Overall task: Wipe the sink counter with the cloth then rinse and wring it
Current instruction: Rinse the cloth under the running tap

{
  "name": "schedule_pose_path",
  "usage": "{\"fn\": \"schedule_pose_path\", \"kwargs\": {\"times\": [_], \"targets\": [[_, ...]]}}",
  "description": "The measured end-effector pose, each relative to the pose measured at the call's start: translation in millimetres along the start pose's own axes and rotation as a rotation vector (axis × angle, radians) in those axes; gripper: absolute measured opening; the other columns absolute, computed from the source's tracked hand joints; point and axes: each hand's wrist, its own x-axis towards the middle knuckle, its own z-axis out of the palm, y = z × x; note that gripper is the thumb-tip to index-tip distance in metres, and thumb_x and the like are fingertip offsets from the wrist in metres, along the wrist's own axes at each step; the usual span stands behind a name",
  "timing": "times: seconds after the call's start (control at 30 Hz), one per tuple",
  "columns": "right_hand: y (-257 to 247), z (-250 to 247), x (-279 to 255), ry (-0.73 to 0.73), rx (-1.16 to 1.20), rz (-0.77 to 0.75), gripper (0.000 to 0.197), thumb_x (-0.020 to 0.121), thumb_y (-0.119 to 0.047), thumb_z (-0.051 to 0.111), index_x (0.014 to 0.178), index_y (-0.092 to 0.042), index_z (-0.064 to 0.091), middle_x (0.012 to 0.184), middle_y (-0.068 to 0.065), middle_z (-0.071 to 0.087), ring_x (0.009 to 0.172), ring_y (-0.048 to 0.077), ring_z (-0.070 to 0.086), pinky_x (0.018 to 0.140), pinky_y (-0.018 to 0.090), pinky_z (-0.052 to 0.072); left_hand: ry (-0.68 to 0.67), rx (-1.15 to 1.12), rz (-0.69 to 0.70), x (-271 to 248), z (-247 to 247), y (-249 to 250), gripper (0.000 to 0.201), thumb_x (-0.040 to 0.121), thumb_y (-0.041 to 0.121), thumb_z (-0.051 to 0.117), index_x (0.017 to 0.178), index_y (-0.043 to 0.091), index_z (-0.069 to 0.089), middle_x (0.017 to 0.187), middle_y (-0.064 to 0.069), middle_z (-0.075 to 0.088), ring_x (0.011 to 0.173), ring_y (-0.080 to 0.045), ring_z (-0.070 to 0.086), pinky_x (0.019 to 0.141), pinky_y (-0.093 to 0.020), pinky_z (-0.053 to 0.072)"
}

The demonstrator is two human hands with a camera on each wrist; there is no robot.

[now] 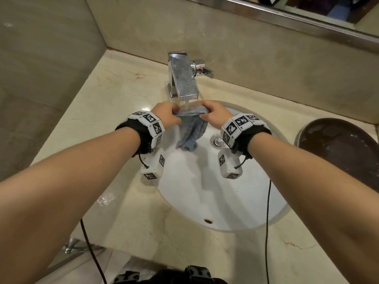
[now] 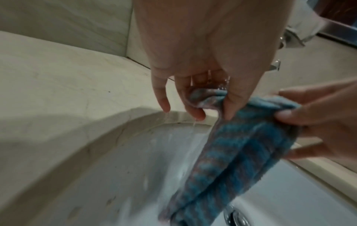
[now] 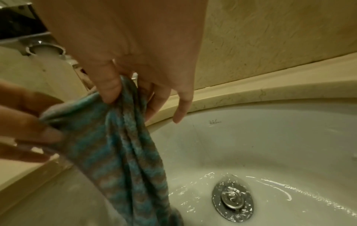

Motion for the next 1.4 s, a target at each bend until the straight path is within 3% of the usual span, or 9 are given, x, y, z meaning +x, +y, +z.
{"fn": "schedule_pose_path", "kwargs": {"times": [0.17, 0.33, 0.6, 0.73, 0.87, 1.0, 1.17, 1.27, 1.4], "targets": [[4, 0, -1, -0.054, -0.189, 0.052, 0.030, 0.087, -0.004, 0.057, 0.117, -0.008, 0.061, 0.099, 0.004, 0.058, 0.092, 0.016, 0.051, 0.077, 0.023, 0.036, 0.079, -0.208, 0.013, -1, -3, 11, 0.032, 0.090, 0.018, 0.057, 0.118, 0.002, 0.056, 0.120, -0.017, 0.061, 0.111, -0.030, 0.057, 0.089, -0.029, 0.043], [-10, 2, 1, -0.083, -0.087, 0.009, 0.043, 0.081, -0.015, 0.070, 0.122, -0.007, 0.060, 0.117, 0.007, 0.063, 0.105, 0.018, 0.055, 0.092, 0.025, 0.039, 0.001, -0.324, 0.039, -3, 5, 17, 0.028, 0.089, 0.012, 0.056, 0.117, 0.006, 0.060, 0.116, -0.012, 0.065, 0.105, -0.023, 0.061, 0.090, -0.026, 0.045], [-14, 3, 2, -0.002, -0.016, 0.011, 0.007, 0.085, -0.010, 0.063, 0.091, -0.007, 0.062, 0.099, 0.012, 0.063, 0.089, 0.020, 0.055, 0.074, 0.027, 0.043, -0.093, -0.385, 0.005, -5, 3, 14, 0.059, 0.071, 0.026, 0.068, 0.124, 0.010, 0.047, 0.120, -0.012, 0.061, 0.111, -0.028, 0.059, 0.099, -0.044, 0.048], [-15, 5, 1, 0.029, 0.175, -0.014, 0.021, 0.087, -0.001, 0.058, 0.074, -0.017, 0.055, 0.094, 0.013, 0.060, 0.092, 0.021, 0.055, 0.089, 0.036, 0.046, -0.121, -0.289, 0.031, -8, 3, 12, 0.081, 0.077, 0.008, 0.068, 0.142, 0.013, 0.020, 0.121, -0.013, 0.055, 0.108, -0.029, 0.057, 0.096, -0.041, 0.048], [-20, 7, -3, 0.031, 0.271, -0.042, 0.028, 0.086, 0.010, 0.052, 0.114, 0.006, 0.058, 0.099, 0.012, 0.058, 0.094, 0.019, 0.052, 0.083, 0.026, 0.047, -0.054, -0.001, 0.034, -5, 8, 12, 0.066, 0.080, 0.012, 0.067, 0.137, 0.013, 0.033, 0.124, -0.017, 0.057, 0.110, -0.033, 0.056, 0.090, -0.036, 0.046], [-16, 5, -4, 0.037, 0.271, -0.067, 0.027, 0.085, 0.013, 0.048, 0.085, -0.011, 0.059, 0.088, 0.009, 0.054, 0.081, 0.018, 0.048, 0.066, 0.015, 0.042, -0.107, 0.186, 0.014, -2, 7, 10, 0.057, 0.081, 0.013, 0.066, 0.130, 0.007, 0.038, 0.116, -0.021, 0.059, 0.105, -0.037, 0.058, 0.081, -0.036, 0.046], [-12, 4, -2, 0.035, 0.287, -0.064, 0.038, 0.084, 0.013, 0.047, 0.071, -0.022, 0.051, 0.075, 0.005, 0.051, 0.070, 0.011, 0.044, 0.065, 0.020, 0.039, -0.006, 0.269, 0.025, 0, 5, 3, 0.033, 0.087, 0.004, 0.050, 0.120, 0.001, 0.049, 0.115, -0.024, 0.057, 0.103, -0.038, 0.057, 0.073, -0.034, 0.041], [-13, -3, -3, 0.062, 0.235, -0.026, 0.036, 0.085, 0.008, 0.051, 0.069, -0.023, 0.052, 0.071, -0.003, 0.051, 0.067, 0.005, 0.045, 0.063, 0.016, 0.039, 0.062, 0.234, 0.035, 1, 4, 2, 0.028, 0.091, 0.005, 0.043, 0.115, 0.000, 0.057, 0.117, -0.024, 0.054, 0.107, -0.038, 0.055, 0.077, -0.033, 0.041], [-9, -5, -4, 0.048, 0.060, 0.034, 0.007, 0.086, -0.003, 0.058, 0.089, -0.009, 0.058, 0.086, 0.009, 0.056, 0.080, 0.019, 0.051, 0.074, 0.028, 0.042, 0.088, 0.164, 0.011, 1, 4, 1, 0.031, 0.091, 0.006, 0.041, 0.117, 0.003, 0.056, 0.117, -0.025, 0.058, 0.106, -0.040, 0.056, 0.086, -0.039, 0.046]]}}
